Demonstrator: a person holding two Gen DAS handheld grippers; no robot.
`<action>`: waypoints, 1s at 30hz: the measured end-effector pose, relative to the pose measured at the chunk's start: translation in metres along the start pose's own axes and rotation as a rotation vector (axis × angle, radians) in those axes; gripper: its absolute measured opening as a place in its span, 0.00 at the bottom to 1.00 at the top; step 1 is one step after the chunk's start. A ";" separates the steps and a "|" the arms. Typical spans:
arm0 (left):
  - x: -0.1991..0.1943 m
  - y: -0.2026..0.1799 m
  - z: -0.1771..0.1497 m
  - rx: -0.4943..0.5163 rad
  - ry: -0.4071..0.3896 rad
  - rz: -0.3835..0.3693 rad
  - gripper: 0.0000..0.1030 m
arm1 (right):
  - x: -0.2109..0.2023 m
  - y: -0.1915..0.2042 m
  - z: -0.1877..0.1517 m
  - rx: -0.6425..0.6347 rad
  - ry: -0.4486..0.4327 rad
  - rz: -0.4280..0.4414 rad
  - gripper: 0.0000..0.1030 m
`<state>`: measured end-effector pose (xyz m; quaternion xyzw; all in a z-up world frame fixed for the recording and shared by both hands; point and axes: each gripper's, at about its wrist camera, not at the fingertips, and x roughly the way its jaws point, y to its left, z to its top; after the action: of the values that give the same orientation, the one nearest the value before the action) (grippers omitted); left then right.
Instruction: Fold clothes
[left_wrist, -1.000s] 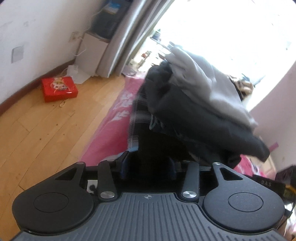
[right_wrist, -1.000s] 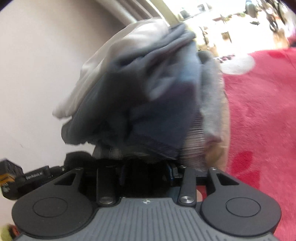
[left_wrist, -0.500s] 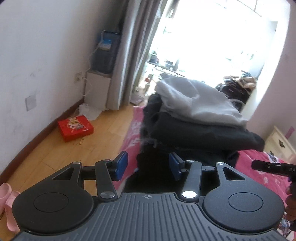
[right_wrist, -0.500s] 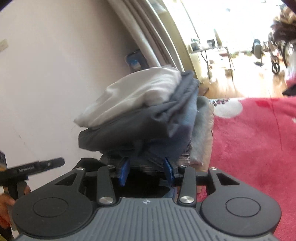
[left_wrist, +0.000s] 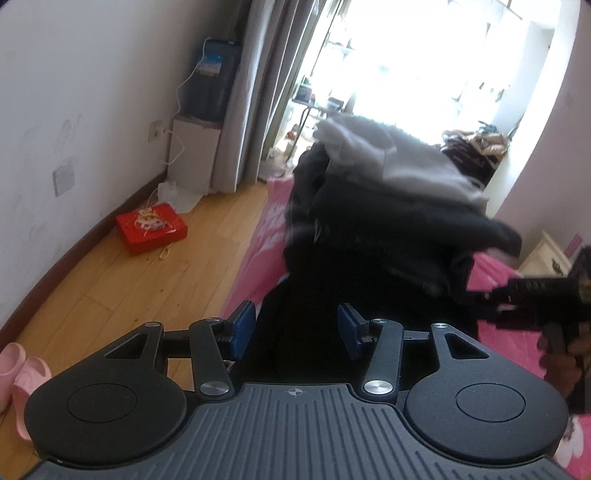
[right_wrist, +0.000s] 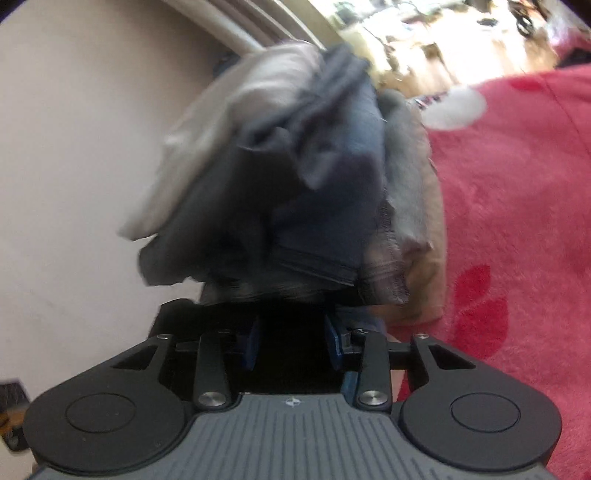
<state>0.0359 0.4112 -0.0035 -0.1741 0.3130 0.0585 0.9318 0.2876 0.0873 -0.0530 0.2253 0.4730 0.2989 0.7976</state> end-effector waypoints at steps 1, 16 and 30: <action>-0.001 0.001 -0.003 0.005 0.006 0.005 0.48 | 0.003 -0.002 0.000 0.011 0.008 -0.002 0.36; -0.007 0.018 -0.021 -0.030 0.047 0.018 0.48 | -0.008 -0.001 -0.009 -0.036 -0.089 -0.053 0.06; -0.020 0.051 -0.024 -0.150 0.018 0.090 0.48 | -0.037 0.039 -0.025 -0.315 -0.173 -0.045 0.19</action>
<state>-0.0052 0.4500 -0.0240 -0.2295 0.3234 0.1222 0.9099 0.2416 0.0922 -0.0164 0.1119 0.3550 0.3306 0.8673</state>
